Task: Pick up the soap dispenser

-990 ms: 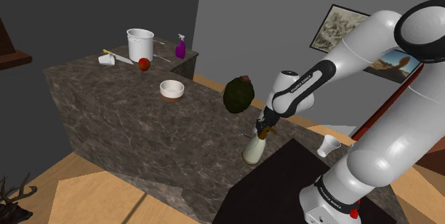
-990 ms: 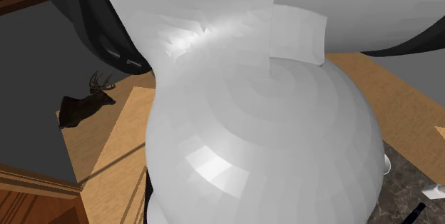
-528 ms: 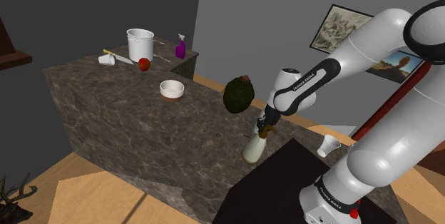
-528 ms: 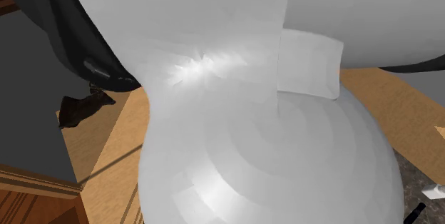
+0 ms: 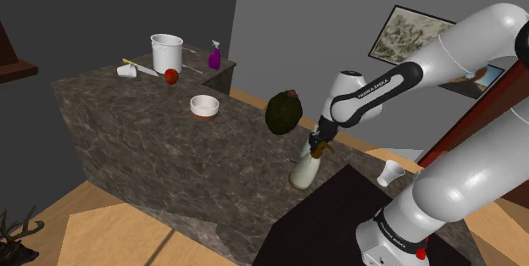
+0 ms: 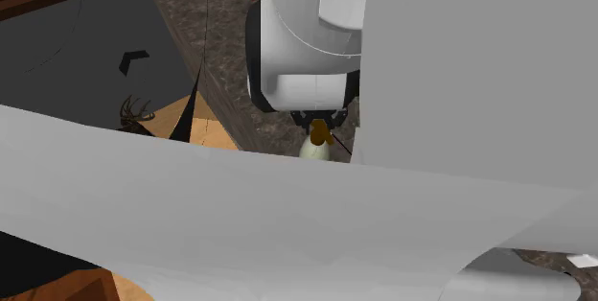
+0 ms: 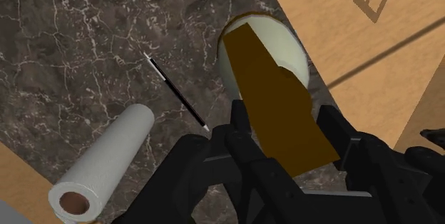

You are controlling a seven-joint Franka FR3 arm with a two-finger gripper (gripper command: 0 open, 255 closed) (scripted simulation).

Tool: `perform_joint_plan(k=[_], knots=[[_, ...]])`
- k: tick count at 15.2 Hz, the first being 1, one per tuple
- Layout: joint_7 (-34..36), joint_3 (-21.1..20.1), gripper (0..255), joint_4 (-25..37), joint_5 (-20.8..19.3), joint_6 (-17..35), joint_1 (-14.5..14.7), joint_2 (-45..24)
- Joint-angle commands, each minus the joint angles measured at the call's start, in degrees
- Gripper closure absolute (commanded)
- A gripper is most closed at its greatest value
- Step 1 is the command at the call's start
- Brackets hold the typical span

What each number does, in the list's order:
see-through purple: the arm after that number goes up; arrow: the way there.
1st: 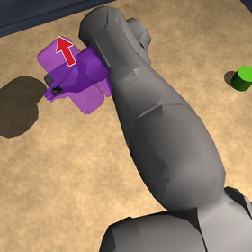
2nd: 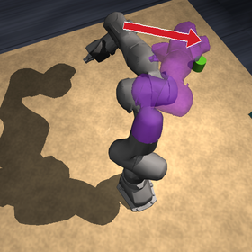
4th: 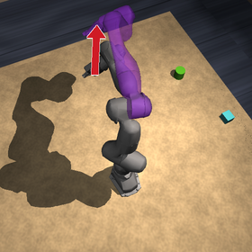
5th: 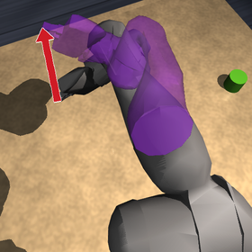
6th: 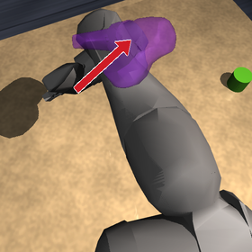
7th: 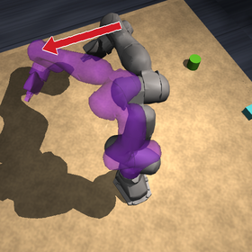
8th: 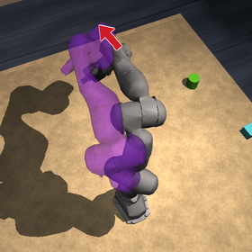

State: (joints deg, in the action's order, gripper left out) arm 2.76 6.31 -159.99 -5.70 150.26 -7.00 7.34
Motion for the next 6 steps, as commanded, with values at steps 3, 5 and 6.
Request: perform_joint_plan(k=[3,5,6], knots=[[0.0,-0.1,255,0.6,0.0,-4.4,0.0,3.8],[-0.1,-0.1,255,0.7,-0.1,-5.6,0.0,4.9],[-0.1,-0.1,255,0.7,-0.1,-5.6,0.0,4.9]])
